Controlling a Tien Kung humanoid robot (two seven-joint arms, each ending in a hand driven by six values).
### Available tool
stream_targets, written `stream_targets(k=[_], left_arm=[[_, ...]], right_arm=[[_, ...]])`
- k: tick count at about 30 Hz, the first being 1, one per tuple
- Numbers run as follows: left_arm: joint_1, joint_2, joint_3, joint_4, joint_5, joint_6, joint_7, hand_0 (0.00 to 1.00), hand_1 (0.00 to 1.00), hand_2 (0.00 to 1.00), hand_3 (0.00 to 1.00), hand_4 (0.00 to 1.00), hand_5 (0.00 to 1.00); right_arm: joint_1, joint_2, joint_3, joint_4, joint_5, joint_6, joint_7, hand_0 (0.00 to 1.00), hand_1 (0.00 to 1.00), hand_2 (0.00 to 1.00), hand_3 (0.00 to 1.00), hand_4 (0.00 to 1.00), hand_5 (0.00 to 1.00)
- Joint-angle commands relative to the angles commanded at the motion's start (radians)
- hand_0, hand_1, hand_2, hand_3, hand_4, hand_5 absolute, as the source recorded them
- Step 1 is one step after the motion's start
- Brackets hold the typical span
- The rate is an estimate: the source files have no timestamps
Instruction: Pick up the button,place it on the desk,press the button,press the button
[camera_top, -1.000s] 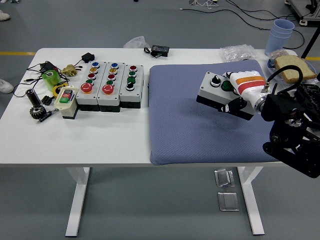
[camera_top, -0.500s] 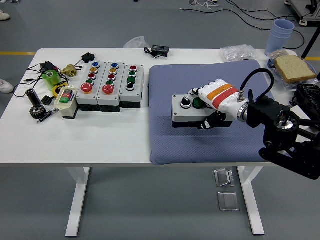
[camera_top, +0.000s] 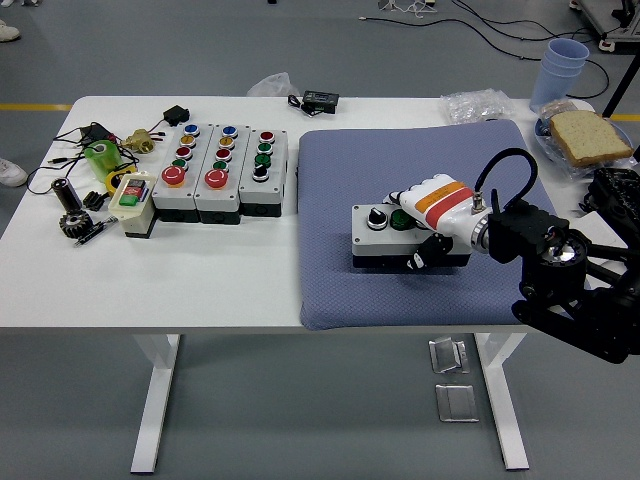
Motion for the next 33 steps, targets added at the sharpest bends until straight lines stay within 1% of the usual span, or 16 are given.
stream_targets(k=[4,5,10,11,16,17,22,23,25,28,29,33], left_arm=[[-0.002,0.0,-0.001,0.0,-0.005,0.001,-0.002,0.529,0.418,0.417,0.426,0.25,0.508],[-0.002,0.0,-0.001,0.0,-0.007,0.002,-0.002,0.529,0.418,0.417,0.426,0.25,0.508],[-0.002,0.0,-0.004,0.0,-0.009,0.003,-0.001,0.529,0.418,0.417,0.426,0.25,0.508],[-0.002,0.0,-0.005,0.0,-0.009,0.003,-0.001,0.529,0.418,0.417,0.426,0.25,0.508],[-0.004,0.0,-0.001,0.0,-0.011,0.002,-0.001,0.529,0.418,0.417,0.426,0.25,0.508],[-0.003,0.0,0.0,0.0,-0.014,0.002,-0.002,0.529,0.418,0.417,0.427,0.25,0.508],[-0.004,0.0,-0.001,0.0,-0.011,0.002,0.001,0.529,0.418,0.417,0.427,0.25,0.508],[-0.005,0.0,-0.001,0.0,-0.013,0.002,0.001,0.528,0.418,0.417,0.427,0.25,0.509],[-0.007,0.0,0.0,0.0,-0.016,0.003,0.0,0.528,0.418,0.417,0.427,0.25,0.509],[-0.004,0.0,0.003,0.0,-0.021,0.003,-0.001,0.528,0.418,0.417,0.427,0.25,0.509],[-0.004,0.0,0.004,0.0,-0.022,0.003,-0.001,0.528,0.418,0.417,0.427,0.248,0.509],[0.0,0.0,0.006,0.0,-0.021,0.002,0.0,0.528,0.418,0.417,0.427,0.248,0.509]], right_arm=[[-0.005,0.004,-0.004,-0.007,-0.019,0.006,-0.012,0.183,0.163,0.41,0.536,0.746,0.301],[-0.006,0.005,-0.005,-0.008,-0.021,0.009,-0.017,0.206,0.172,0.415,0.594,0.806,0.34],[-0.01,0.005,-0.009,-0.009,-0.032,0.018,-0.033,0.206,0.172,0.415,0.594,0.806,0.34],[-0.01,0.003,-0.011,-0.007,-0.036,0.021,-0.041,0.459,0.343,0.576,0.729,0.921,0.435],[-0.016,-0.007,-0.021,0.001,-0.042,0.037,-0.061,0.459,0.343,0.576,0.729,0.921,0.435],[-0.017,-0.009,-0.023,0.003,-0.04,0.036,-0.061,0.811,0.63,0.763,0.821,0.936,0.432],[-0.022,-0.014,-0.035,0.006,-0.018,0.038,-0.055,0.811,0.63,0.763,0.821,0.936,0.432],[-0.023,-0.014,-0.037,0.004,-0.015,0.037,-0.054,0.885,0.78,0.914,0.887,0.944,0.432],[-0.027,-0.018,-0.045,0.002,-0.007,0.024,-0.051,0.885,0.78,0.914,0.887,0.944,0.432],[-0.037,-0.03,-0.062,0.009,0.01,-0.02,-0.046,0.885,0.78,0.914,0.887,0.944,0.432],[-0.041,-0.033,-0.059,0.011,0.013,-0.025,-0.046,0.93,0.838,0.977,0.952,0.952,0.425],[-0.053,-0.049,-0.038,0.023,0.019,-0.023,-0.044,0.93,0.838,0.977,0.952,0.952,0.425]])
